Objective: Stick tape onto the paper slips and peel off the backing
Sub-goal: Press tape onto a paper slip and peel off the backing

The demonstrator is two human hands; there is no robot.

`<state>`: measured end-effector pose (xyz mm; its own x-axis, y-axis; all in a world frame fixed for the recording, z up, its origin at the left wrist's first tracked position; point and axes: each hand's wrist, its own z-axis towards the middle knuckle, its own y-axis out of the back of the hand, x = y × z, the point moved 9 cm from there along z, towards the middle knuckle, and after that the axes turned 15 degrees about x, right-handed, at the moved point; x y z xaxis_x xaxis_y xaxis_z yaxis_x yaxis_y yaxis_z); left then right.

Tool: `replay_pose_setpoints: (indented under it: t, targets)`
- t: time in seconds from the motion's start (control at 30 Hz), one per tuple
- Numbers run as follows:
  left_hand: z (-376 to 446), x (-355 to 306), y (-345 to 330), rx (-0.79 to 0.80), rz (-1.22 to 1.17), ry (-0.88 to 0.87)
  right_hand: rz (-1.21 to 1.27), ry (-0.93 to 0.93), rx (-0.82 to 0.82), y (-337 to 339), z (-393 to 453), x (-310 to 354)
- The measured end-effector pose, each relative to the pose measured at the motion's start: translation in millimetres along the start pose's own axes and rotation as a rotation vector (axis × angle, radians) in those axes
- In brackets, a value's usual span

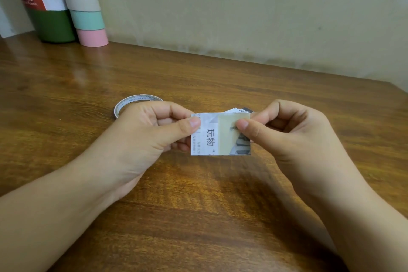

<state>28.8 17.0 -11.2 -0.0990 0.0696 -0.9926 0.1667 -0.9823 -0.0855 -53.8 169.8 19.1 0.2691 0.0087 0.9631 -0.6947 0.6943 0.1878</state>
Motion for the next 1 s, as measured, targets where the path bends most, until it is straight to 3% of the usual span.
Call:
replay_pose_setpoints:
  t: [1.0]
  targets:
    - [0.4, 0.8, -2.1, 0.017, 0.045, 0.006, -0.072, -0.009, -0.037, 3.3, 1.3, -2.9]
